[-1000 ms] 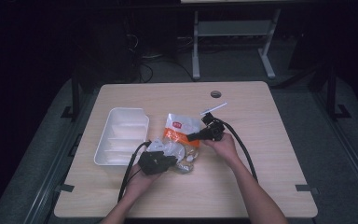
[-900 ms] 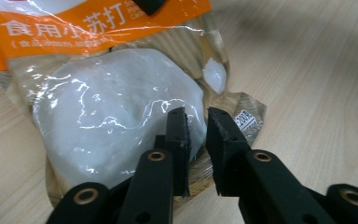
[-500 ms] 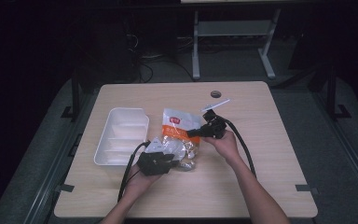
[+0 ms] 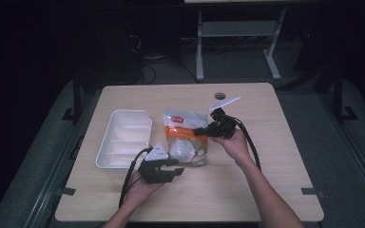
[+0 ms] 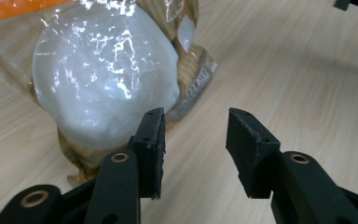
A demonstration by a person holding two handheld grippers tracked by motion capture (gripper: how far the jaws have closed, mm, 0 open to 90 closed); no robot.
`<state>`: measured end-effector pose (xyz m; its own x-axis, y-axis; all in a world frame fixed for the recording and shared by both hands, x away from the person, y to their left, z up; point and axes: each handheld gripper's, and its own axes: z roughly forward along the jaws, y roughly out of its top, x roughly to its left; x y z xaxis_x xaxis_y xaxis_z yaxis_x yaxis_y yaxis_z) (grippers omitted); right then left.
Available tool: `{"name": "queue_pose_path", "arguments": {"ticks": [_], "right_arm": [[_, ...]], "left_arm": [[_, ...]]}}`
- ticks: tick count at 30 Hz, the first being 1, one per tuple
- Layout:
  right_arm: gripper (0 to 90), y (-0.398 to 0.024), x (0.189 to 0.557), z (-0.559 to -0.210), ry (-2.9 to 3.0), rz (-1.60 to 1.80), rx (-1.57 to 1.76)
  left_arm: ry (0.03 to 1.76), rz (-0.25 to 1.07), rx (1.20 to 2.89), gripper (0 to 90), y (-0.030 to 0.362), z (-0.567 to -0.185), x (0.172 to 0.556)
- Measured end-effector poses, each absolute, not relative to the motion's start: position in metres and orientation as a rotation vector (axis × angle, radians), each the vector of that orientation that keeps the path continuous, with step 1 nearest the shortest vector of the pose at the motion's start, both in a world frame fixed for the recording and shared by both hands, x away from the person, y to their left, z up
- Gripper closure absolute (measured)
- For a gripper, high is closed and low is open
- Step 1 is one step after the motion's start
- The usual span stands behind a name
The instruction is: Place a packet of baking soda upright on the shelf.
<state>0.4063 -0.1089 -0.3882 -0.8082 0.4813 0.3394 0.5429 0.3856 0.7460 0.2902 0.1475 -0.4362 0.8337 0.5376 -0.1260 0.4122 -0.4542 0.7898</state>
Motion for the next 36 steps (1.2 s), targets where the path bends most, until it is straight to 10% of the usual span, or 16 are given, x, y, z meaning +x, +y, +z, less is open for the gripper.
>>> {"name": "queue_pose_path", "arguments": {"ticks": [17, 36], "right_arm": [[89.9, -0.104, 0.393, -0.341, -2.754, -1.425, -0.885], [89.9, -0.069, 0.403, -0.305, -2.737, -1.494, -0.810]], "left_arm": [[0.646, 0.179, 2.130, 31.3, 0.152, -0.437, 0.267], [0.543, 0.158, 2.132, 26.1, 0.153, -0.443, 0.253]]}}
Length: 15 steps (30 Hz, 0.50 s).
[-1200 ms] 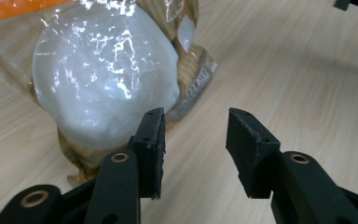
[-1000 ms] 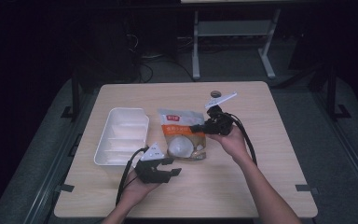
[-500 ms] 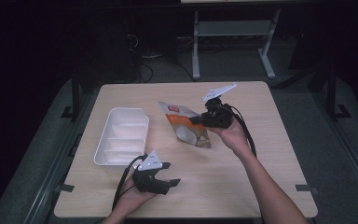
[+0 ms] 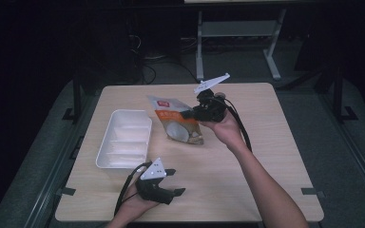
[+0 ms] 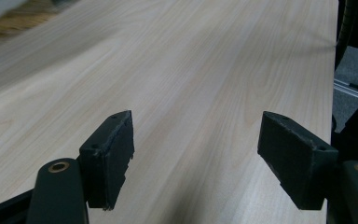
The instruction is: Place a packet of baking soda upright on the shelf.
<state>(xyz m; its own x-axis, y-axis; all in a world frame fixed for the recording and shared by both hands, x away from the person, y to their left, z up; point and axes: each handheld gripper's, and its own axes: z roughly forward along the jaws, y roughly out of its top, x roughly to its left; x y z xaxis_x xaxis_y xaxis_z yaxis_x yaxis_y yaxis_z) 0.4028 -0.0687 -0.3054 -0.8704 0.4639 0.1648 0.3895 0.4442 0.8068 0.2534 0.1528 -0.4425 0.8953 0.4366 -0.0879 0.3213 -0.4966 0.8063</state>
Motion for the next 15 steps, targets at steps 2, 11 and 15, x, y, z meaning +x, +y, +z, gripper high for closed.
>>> {"name": "queue_pose_path", "arguments": {"ticks": [2, 11, 15], "right_arm": [[89.9, -0.066, 0.403, -0.304, 2.601, 1.421, 0.765], [89.9, -0.041, 0.409, -0.287, 2.601, 1.461, 0.717], [89.9, -0.033, 0.411, -0.284, 2.602, 1.472, 0.699]], "left_arm": [[0.537, 0.153, 2.134, 25.9, 0.153, -0.444, 0.253], [0.517, 0.153, 2.134, 23.6, 0.155, -0.445, 0.254], [0.522, 0.153, 2.133, 23.6, 0.156, -0.445, 0.254]]}}
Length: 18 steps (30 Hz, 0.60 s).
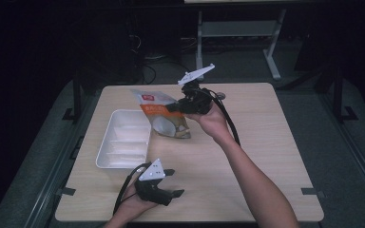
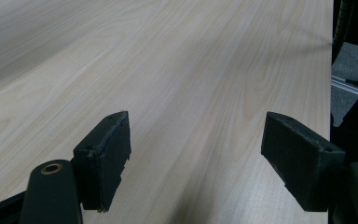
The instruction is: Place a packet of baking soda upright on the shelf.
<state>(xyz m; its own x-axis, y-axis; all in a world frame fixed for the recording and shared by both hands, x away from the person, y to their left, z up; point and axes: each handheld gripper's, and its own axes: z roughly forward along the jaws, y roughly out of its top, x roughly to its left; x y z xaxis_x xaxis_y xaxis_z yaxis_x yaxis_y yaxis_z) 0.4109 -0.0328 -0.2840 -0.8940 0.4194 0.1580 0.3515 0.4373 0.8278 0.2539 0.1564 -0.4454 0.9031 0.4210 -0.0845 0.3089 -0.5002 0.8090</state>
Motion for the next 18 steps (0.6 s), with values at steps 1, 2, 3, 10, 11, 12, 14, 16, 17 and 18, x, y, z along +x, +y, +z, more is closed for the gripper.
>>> {"name": "queue_pose_path", "arguments": {"ticks": [1, 2, 3, 10, 11, 12, 14, 16, 17, 18], "right_arm": [[89.9, -0.030, 0.412, -0.283, 2.604, 1.483, 0.699], [89.9, -0.027, 0.413, -0.282, 2.609, 1.487, 0.695], [89.9, -0.025, 0.414, -0.282, 2.608, 1.489, 0.687], [89.9, -0.007, 0.419, -0.278, 2.618, 1.508, 0.667], [89.9, -0.005, 0.420, -0.278, 2.623, 1.507, 0.663], [89.9, -0.003, 0.421, -0.277, 2.623, 1.507, 0.653], [89.9, 0.002, 0.422, -0.276, 2.627, 1.505, 0.652], [89.9, 0.005, 0.423, -0.275, 2.623, 1.507, 0.641], [89.9, 0.007, 0.424, -0.275, 2.626, 1.513, 0.646], [89.9, 0.008, 0.425, -0.275, 2.626, 1.516, 0.644]], "left_arm": [[0.517, 0.158, 2.135, 23.5, 0.157, -0.445, 0.254], [0.516, 0.160, 2.135, 23.4, 0.157, -0.445, 0.254], [0.514, 0.159, 2.132, 23.3, 0.157, -0.445, 0.254], [0.497, 0.153, 2.146, 23.1, 0.156, -0.446, 0.253], [0.492, 0.155, 2.152, 23.1, 0.156, -0.446, 0.253], [0.490, 0.156, 2.154, 23.0, 0.156, -0.446, 0.253], [0.487, 0.157, 2.153, 23.0, 0.155, -0.446, 0.253], [0.486, 0.153, 2.152, 23.0, 0.155, -0.446, 0.253], [0.485, 0.152, 2.152, 23.0, 0.155, -0.447, 0.253], [0.485, 0.151, 2.153, 22.9, 0.155, -0.447, 0.253]]}}
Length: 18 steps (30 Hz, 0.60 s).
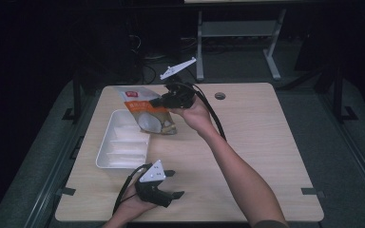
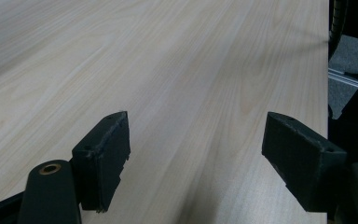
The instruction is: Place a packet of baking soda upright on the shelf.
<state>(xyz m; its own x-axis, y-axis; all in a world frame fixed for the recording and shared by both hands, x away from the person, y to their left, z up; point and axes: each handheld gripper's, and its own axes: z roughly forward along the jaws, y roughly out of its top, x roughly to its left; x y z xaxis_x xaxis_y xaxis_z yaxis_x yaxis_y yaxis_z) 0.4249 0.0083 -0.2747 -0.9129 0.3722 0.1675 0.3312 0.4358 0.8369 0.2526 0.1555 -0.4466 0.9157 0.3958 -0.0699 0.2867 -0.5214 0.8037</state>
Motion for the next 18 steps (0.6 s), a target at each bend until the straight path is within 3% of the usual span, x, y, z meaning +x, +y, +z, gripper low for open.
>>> {"name": "queue_pose_path", "arguments": {"ticks": [18], "right_arm": [[89.9, 0.043, 0.436, -0.274, 2.637, 1.530, 0.607]], "left_arm": [[0.483, 0.161, 2.165, 22.8, 0.156, -0.448, 0.253]]}}
